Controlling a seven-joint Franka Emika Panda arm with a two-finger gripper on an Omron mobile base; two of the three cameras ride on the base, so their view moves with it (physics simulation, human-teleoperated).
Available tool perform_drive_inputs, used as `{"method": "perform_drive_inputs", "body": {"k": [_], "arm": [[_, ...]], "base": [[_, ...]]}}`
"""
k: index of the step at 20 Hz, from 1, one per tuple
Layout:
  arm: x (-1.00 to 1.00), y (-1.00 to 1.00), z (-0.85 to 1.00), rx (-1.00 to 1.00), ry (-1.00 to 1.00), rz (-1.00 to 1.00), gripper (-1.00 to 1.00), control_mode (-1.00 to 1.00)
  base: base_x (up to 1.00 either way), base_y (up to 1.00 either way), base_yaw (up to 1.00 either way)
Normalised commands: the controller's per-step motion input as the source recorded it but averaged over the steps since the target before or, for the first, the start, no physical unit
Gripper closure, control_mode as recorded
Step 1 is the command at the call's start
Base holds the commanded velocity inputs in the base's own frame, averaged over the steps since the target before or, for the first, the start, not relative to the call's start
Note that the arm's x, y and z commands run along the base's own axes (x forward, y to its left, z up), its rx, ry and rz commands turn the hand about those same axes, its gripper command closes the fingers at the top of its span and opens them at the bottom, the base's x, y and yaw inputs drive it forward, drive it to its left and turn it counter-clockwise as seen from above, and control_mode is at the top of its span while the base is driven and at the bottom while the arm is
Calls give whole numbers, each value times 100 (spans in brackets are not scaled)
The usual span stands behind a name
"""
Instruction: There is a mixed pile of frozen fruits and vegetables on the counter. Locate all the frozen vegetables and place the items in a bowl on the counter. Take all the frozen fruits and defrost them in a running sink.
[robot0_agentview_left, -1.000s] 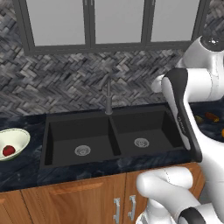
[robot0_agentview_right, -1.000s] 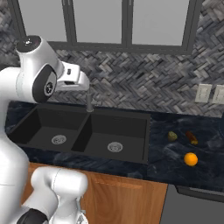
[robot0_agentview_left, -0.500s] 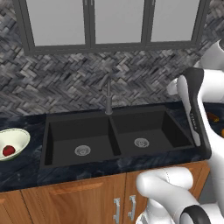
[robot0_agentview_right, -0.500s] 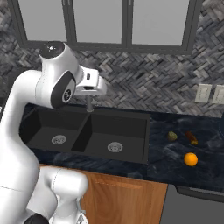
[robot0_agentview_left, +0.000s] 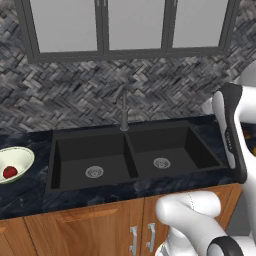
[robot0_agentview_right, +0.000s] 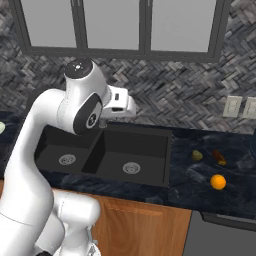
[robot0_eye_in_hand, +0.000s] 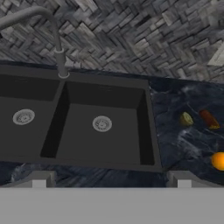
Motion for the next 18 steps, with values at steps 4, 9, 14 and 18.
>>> {"method": "perform_drive_inputs", "body": {"k": [4,9,14,18], "arm": [[0,-42,-7,-1,1,-1,-100,-100],[4,-40,-10,-1,4,-2,-100,-100],[9,-37,-12,-2,6,-3,-100,-100],[11,-33,-14,-2,7,-3,-100,-100]], "base": [[0,0,0],[0,0,0],[0,0,0],[0,0,0]]}}
